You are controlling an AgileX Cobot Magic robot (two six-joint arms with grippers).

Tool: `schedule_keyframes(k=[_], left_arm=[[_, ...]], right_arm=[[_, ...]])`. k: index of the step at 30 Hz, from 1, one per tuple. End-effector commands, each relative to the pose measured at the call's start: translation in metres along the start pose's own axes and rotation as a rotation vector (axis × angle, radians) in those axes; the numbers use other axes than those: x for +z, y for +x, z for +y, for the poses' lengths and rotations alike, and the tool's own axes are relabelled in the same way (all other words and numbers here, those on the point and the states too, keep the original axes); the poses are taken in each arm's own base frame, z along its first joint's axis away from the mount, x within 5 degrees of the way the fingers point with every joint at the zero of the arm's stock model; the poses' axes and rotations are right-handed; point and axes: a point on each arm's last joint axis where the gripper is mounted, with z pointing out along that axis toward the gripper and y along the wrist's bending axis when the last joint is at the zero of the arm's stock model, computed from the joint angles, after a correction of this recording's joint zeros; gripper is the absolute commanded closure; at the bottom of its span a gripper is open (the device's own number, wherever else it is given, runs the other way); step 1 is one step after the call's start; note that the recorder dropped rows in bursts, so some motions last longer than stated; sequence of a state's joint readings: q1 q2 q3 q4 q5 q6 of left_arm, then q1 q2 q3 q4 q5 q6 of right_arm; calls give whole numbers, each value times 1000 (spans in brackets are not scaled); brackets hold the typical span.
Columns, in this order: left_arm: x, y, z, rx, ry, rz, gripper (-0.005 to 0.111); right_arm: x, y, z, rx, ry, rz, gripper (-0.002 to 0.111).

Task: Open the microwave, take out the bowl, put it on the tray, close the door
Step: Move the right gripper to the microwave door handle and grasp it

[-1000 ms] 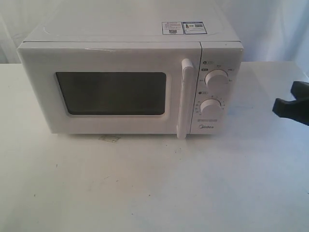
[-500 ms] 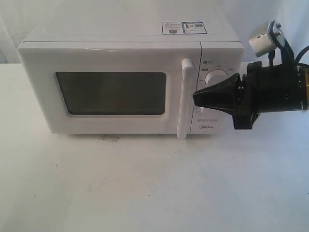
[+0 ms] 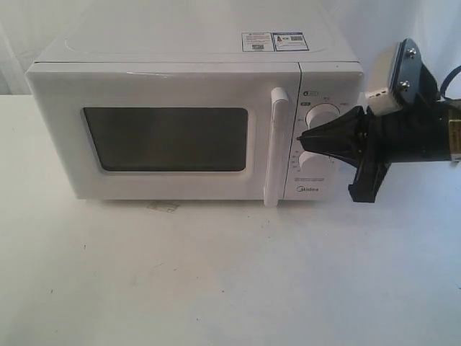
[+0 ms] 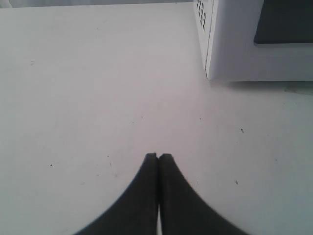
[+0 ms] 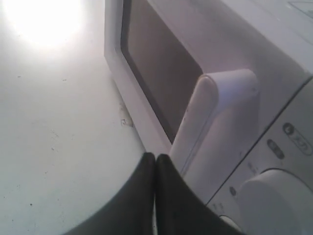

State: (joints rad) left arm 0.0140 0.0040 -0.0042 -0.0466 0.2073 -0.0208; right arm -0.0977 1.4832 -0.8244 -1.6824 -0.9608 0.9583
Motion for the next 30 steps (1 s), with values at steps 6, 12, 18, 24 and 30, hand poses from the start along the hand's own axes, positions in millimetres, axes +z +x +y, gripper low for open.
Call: schedule_keyframes(k=[6, 12, 18, 24, 30], left_arm=[[0, 1, -1, -6, 7, -5, 107], [0, 1, -1, -6, 7, -5, 107], [0, 1, -1, -6, 7, -5, 107], [0, 1, -1, -6, 7, -5, 107], [0, 1, -1, -6, 7, -5, 107]], right_arm=[[0, -8, -6, 63, 48, -99, 86], [2, -7, -11, 57, 78, -134, 53], [31, 1, -8, 71, 55, -136, 53], [49, -4, -3, 117, 115, -122, 53], [62, -5, 3, 102, 126, -100, 53]])
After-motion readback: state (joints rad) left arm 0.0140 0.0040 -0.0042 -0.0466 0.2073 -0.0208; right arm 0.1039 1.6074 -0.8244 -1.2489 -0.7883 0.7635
